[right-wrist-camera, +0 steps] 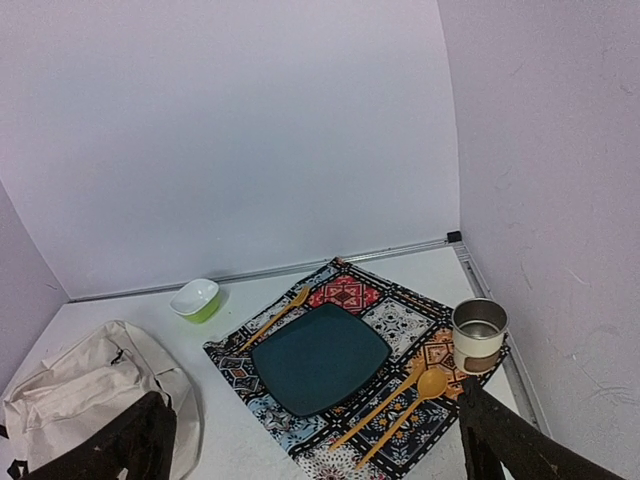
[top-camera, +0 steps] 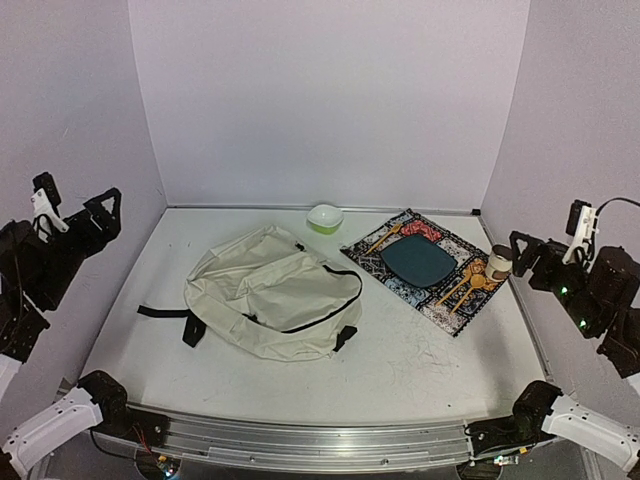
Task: Pack the student bag
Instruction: Reset both arms
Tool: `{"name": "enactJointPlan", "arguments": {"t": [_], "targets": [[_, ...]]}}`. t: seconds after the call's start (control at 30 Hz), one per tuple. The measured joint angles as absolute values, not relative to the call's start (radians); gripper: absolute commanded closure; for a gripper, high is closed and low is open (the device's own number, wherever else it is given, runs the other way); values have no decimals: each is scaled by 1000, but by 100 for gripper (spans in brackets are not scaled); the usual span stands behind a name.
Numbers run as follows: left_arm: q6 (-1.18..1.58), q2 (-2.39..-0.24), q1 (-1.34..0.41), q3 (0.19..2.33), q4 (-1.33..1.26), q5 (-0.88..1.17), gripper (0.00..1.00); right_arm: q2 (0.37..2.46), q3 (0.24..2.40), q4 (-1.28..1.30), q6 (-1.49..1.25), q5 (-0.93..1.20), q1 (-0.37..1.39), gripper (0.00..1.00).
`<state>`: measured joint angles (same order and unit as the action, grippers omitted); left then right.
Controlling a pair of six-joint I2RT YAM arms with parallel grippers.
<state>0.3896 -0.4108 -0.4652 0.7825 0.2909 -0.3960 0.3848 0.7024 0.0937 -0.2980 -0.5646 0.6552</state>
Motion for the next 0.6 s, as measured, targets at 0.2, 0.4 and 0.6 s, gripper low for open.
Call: {"name": "enactJointPlan", "arguments": {"t": [0.2, 0.4, 0.6], "targets": [[361, -261, -465, 737, 333, -435, 0, 346, 663, 120, -281, -589, 655, 2], [350, -211, -465, 702, 368, -471, 0, 357, 663, 128, -274, -583, 655, 2], [343, -208, -465, 698, 369, -489, 0, 362, 663, 128, -273, -575, 655, 2]]}}
